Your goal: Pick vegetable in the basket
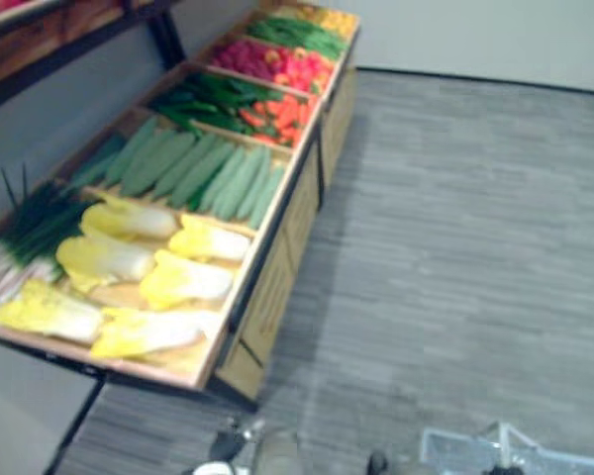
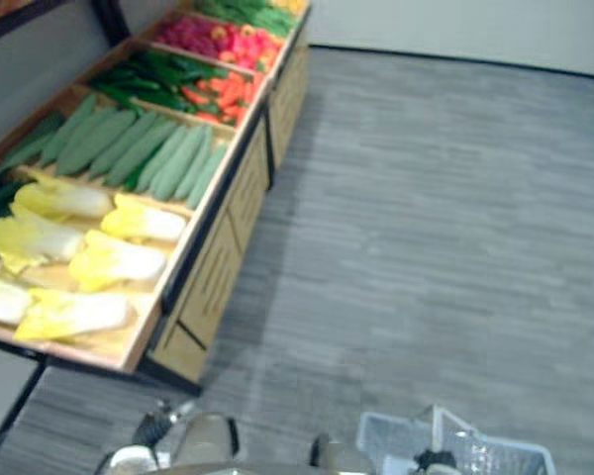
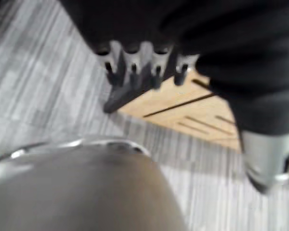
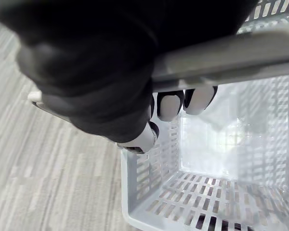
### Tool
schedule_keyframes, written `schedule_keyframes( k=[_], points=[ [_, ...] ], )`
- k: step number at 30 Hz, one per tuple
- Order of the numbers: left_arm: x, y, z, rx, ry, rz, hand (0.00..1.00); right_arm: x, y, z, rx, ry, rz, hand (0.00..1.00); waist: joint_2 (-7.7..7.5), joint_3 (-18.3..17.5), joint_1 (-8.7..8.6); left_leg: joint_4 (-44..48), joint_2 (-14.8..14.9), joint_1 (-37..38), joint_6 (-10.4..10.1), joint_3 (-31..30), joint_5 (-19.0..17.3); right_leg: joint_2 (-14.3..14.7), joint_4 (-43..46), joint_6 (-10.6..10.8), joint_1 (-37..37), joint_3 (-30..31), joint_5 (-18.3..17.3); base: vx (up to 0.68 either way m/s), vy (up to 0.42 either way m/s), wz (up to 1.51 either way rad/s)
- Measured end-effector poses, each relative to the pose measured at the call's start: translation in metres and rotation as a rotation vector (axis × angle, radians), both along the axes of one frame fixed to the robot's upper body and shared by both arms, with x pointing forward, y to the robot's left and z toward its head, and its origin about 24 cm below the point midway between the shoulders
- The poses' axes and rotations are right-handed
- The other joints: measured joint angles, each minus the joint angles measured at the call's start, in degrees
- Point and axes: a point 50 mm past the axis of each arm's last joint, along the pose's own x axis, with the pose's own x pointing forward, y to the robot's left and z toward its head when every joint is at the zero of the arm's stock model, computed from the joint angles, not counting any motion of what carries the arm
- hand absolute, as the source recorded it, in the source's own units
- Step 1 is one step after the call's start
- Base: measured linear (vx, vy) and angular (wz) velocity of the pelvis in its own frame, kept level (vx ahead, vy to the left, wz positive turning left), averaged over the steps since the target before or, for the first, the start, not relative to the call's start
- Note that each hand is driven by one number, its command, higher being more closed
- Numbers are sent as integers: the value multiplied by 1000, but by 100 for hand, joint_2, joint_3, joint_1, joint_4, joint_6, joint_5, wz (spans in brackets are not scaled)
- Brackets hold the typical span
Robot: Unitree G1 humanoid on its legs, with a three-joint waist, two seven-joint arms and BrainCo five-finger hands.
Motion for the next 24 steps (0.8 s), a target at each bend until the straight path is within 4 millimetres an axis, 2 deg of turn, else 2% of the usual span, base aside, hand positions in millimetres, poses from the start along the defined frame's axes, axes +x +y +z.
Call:
schedule_keyframes(
  k=[1, 2, 3, 4, 5, 6, 7, 8, 9, 10, 11, 12, 13, 14, 15, 16, 17, 18, 19, 20, 21, 22, 23, 24],
  points=[
    [3, -1, 1, -1, -12, -3, 0, 1, -3, 2, -9, -10, -3, 100, 16, -11, -2, -422, -43, -32, 122, 465, 96, 5, -68, 40, 111, -151, -86, 530, -156, 100],
    [4, -4, 1, -10, -18, -6, 0, -2, -9, 4, -24, -15, -23, 100, 95, -70, -31, -1103, -156, -36, 486, 1362, 468, 52, 12, 165, 277, -505, -382, 649, -147, 122],
    [1, -9, -1, -24, -11, -1, 0, -7, -12, 4, -33, -3, -33, 100, 180, -163, 6, -1548, -370, 6, 1168, 1804, 633, 105, 587, 348, 267, -851, -864, 555, -84, 127],
    [-1, -8, -2, -26, -4, 5, 0, -8, -11, 3, -31, 2, -33, 100, 176, -180, 23, -1713, -458, 140, 1498, 1764, 393, 63, 1098, 463, 223, -964, -1062, 572, -43, 129],
    [-2, -6, -3, -27, 2, 28, 0, -7, -7, 2, -22, 7, -27, 100, 143, -199, 8, -1978, -737, 275, 1526, 1374, 185, -195, 2286, 690, -77, -1090, -1223, 445, -32, 135],
    [-4, -1, -3, -16, 10, 40, 0, -5, -3, 1, -16, 10, -5, 100, -36, -238, -13, -2276, -984, 418, 1475, 1055, 240, -569, 3721, 805, -630, -989, -971, 517, -80, 194],
    [-7, 4, -3, -13, 17, 63, 0, 3, 0, 1, -16, 4, 35, 100, -182, -202, -55, -2455, -1180, 603, 1493, 598, 249, -785, 5149, 881, -1258, -556, -448, 501, -174, 226],
    [-11, 6, -4, -17, 32, 90, 0, 11, 1, 2, -17, -12, 47, 100, -209, -168, -88, -2472, -1210, 807, 1410, 157, 242, -834, 5636, 755, -1593, -259, -527, 518, -217, 207],
    [-14, 6, -6, -25, 41, 113, 0, 12, 1, 3, -19, -15, 48, 100, -191, -159, -79, -2512, -1221, 937, 1372, -82, 241, -844, 5626, 682, -1682, -207, -570, 660, -350, 232],
    [-19, 6, -7, -48, 43, 177, 0, 17, 0, 5, -28, -31, 45, 100, -79, -119, -91, -2706, -1221, 1253, 1217, -794, 303, -780, 5089, 461, -1859, 70, -699, 535, -319, 199],
    [-18, 6, -7, -55, 37, 199, 0, 18, -2, 6, -33, -37, 46, 100, -62, -126, -98, -2770, -1191, 1315, 1152, -1097, 340, -706, 4732, 397, -1933, 286, -738, 590, -418, 267],
    [-14, 10, -5, -65, 14, 242, 0, 18, -5, 7, -40, -45, 45, 100, 7, -127, -104, -2874, -1125, 1384, 981, -1696, 417, -518, 3832, 397, -2030, 899, -772, 329, -323, 215],
    [-12, 12, -4, -67, 0, 260, 0, 18, -6, 7, -41, -52, 31, 100, -4, -142, -116, -2888, -1114, 1363, 910, -2011, 430, -424, 3303, 420, -2050, 1348, -756, 386, -441, 270],
    [-8, 18, 0, -55, -29, 291, 0, 15, -9, 8, -43, -62, -4, 100, -62, -183, -127, -2891, -1108, 1277, 670, -2482, 382, -405, 2488, 483, -2099, 2228, -715, 336, -487, 236],
    [-5, 23, 2, -48, -45, 313, 0, 13, -11, 8, -42, -63, -31, 100, -152, -204, -106, -2786, -1135, 1161, 511, -2859, 312, -442, 2040, 555, -2109, 2860, -640, 378, -650, 243],
    [-4, 31, 5, -35, -60, 342, 0, 10, -11, 6, -34, -59, -48, 100, -312, -243, -78, -2642, -1170, 1096, 307, -3191, 191, -484, 1704, 658, -2085, 3270, -493, 282, -598, 196],
    [-9, 54, 12, 6, -84, 406, 0, 9, -3, 3, -15, -57, -48, 100, -528, -256, -24, -2508, -1245, 1052, 45, -3525, 35, -601, 1525, 1004, -2097, 3363, -114, 278, -772, 190],
    [-12, 54, 11, -20, -101, 487, 0, 10, -8, 6, -32, -65, -49, 100, -236, -332, -3, -2357, -821, 979, -167, -3741, -43, -244, 1801, 834, -2095, 2898, -377, 163, -520, 133],
    [-11, 53, 13, -26, -115, 496, 0, 10, -10, 7, -41, -69, -46, 100, -159, -359, 25, -2406, -710, 973, -184, -3716, -37, -171, 1801, 799, -2098, 2822, -390, 192, -657, 86],
    [-1, 53, 23, -25, -196, 508, 0, 16, -14, 12, -59, -99, -39, 100, 67, -431, 174, -2677, -330, 990, -316, -3633, 102, 91, 1766, 676, -2113, 2667, -421, 115, -438, 42],
    [18, 55, 40, -23, -313, 519, 0, 21, -17, 15, -74, -124, -35, 100, 164, -436, 241, -2899, -118, 989, -387, -3595, 346, 211, 1713, 556, -2098, 2467, -417, 132, -510, 54],
    [29, 57, 51, -21, -380, 519, 0, 22, -17, 16, -77, -131, -34, 100, 172, -442, 229, -2976, -69, 976, -382, -3534, 486, 236, 1677, 492, -2066, 2367, -397, 93, -352, 70],
    [49, 59, 76, -9, -519, 514, 0, 23, -16, 17, -81, -143, -34, 100, 161, -439, 212, -3041, 25, 974, -348, -3168, 712, 231, 1565, 333, -1951, 2154, -329, 99, -283, 75],
    [69, 58, 103, 6, -663, 487, 0, 19, -14, 17, -83, -142, -39, 100, 161, -439, 208, -3055, 136, 1004, -300, -2591, 834, 226, 1445, 265, -1802, 1962, -300, 102, -247, 69]
  ],
)
